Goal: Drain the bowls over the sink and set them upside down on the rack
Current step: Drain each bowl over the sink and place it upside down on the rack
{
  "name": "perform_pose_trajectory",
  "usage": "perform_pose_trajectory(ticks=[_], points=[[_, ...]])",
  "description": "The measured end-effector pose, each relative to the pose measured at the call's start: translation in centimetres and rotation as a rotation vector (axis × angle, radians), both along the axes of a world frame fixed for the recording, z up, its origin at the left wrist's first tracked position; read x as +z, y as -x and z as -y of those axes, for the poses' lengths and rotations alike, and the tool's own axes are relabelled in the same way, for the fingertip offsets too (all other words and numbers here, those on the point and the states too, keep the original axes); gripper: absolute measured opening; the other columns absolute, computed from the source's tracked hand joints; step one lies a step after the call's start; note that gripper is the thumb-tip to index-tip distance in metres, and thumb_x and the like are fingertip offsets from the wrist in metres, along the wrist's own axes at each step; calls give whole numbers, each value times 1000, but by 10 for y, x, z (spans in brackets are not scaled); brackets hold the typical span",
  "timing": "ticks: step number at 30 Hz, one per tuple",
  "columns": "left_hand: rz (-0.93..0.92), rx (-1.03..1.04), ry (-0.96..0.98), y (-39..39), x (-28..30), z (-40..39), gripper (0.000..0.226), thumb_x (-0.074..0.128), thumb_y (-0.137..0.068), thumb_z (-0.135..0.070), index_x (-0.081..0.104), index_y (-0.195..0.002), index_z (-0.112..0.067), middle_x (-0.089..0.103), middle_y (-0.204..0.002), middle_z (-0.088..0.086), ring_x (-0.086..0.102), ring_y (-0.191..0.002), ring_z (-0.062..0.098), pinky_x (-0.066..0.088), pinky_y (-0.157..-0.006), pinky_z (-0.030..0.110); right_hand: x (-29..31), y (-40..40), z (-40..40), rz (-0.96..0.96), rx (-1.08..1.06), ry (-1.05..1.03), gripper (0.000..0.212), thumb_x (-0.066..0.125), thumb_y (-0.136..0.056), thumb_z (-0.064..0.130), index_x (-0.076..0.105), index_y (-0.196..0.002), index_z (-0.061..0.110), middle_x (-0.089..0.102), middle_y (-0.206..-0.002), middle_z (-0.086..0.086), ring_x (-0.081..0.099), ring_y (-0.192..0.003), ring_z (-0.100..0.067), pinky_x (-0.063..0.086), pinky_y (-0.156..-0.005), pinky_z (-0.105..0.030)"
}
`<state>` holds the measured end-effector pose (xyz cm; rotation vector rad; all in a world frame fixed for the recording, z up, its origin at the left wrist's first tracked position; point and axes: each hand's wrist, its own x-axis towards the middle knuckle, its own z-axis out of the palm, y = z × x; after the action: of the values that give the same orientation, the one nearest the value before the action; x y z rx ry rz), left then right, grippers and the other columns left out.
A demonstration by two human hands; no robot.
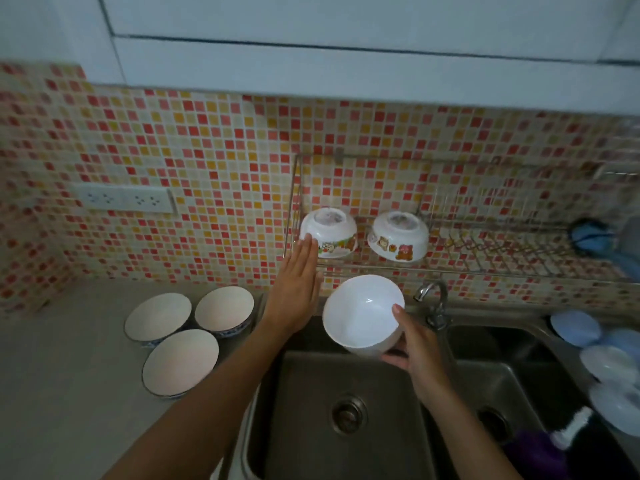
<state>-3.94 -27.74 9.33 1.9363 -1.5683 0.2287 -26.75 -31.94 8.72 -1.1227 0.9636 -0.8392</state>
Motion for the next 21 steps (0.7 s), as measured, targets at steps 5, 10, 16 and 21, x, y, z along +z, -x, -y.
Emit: perform_pose_trajectory(ticks=[5, 10, 16, 21], points=[[-7, 38, -56, -21, -10, 12, 56, 15, -101, -42, -4, -151, -22, -10, -159, -6, -16, -144, 7, -4, -120, 35, 32, -2, 10, 105, 25, -35, 39, 68, -69, 51, 60, -104, 36, 61, -123, -5, 62, -108, -26, 60, -69, -43], [47, 66, -77, -23, -14, 11, 58, 14, -101, -45, -7, -150, -24, -13, -158, -8, -18, -144, 8, -4, -118, 35, 62, -20, 35, 194, -30, -12, 38, 72, -75, 45, 59, -108, 35, 62, -125, -2, 62, -112, -27, 60, -77, -47], [19, 114, -65, -21, -22, 17, 58, 20, -102, -43, -4, -151, -22, -8, -159, -9, -16, -144, 7, -2, -119, 35, 81, -66, 58, -46, -183, 428, 55, 71, -85, 39, 49, -135, 31, 56, -127, 11, 55, -121, -19, 56, -91, -42], [44, 110, -62, -25, -22, 16, 58, 18, -101, -45, -4, -150, -23, -11, -157, -12, -19, -143, 4, -7, -116, 30, 78, -107, 86, -398, -128, 943, 87, 79, -77, 35, 30, -148, 28, 41, -148, 5, 42, -133, -16, 46, -103, -34]])
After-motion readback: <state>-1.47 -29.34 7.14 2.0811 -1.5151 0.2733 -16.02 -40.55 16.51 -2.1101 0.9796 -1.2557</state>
